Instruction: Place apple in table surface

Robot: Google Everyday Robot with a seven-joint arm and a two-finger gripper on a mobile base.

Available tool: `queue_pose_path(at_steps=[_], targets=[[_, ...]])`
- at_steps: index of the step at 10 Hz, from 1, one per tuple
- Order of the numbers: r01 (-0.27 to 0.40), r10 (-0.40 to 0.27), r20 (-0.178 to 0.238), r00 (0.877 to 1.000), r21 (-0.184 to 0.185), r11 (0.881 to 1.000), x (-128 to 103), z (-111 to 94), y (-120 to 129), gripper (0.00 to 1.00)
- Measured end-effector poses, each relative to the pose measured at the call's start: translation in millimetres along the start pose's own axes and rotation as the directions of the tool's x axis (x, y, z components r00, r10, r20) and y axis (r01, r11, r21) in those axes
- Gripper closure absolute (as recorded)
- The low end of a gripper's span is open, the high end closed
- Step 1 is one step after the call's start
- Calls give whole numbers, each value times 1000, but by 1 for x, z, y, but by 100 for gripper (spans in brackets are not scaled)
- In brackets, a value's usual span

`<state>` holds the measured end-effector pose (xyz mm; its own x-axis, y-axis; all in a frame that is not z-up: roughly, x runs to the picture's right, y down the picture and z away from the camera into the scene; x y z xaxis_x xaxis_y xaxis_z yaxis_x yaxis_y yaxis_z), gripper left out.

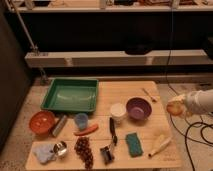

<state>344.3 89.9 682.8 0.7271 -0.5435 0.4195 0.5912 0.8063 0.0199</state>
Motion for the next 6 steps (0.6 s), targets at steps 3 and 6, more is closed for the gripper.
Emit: queue_pose_path(at_steps=[3, 6], targets=[[-97, 100, 72, 992, -40, 994, -2, 36, 44, 100], [-180, 188, 149, 971, -66, 981, -4, 56, 72, 100]])
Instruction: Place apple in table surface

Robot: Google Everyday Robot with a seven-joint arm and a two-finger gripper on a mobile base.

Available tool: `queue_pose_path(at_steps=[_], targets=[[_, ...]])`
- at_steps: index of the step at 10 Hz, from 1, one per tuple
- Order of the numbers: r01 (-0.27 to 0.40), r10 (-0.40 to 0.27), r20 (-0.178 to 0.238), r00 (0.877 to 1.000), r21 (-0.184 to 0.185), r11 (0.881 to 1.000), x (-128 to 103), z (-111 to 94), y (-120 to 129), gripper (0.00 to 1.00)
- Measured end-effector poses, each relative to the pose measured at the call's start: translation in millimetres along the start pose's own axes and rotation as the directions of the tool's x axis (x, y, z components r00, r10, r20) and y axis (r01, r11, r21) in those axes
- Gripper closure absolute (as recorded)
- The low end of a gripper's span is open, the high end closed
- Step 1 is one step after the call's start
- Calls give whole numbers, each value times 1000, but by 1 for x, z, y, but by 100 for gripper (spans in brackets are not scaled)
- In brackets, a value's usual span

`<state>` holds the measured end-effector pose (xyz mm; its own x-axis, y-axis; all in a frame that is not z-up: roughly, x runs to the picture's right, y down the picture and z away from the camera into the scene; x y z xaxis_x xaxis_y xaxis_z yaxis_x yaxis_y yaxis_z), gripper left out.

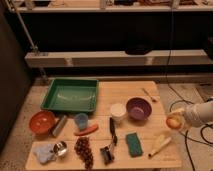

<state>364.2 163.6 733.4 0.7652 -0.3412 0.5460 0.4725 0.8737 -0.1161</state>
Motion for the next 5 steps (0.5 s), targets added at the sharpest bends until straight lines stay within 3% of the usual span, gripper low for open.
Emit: queue_pose_path(at_steps=[3, 5], targets=[[-3, 4, 57, 998, -8, 1000, -6, 20, 2, 100], [-11, 13, 70, 997, -30, 999, -1, 35, 10, 100]])
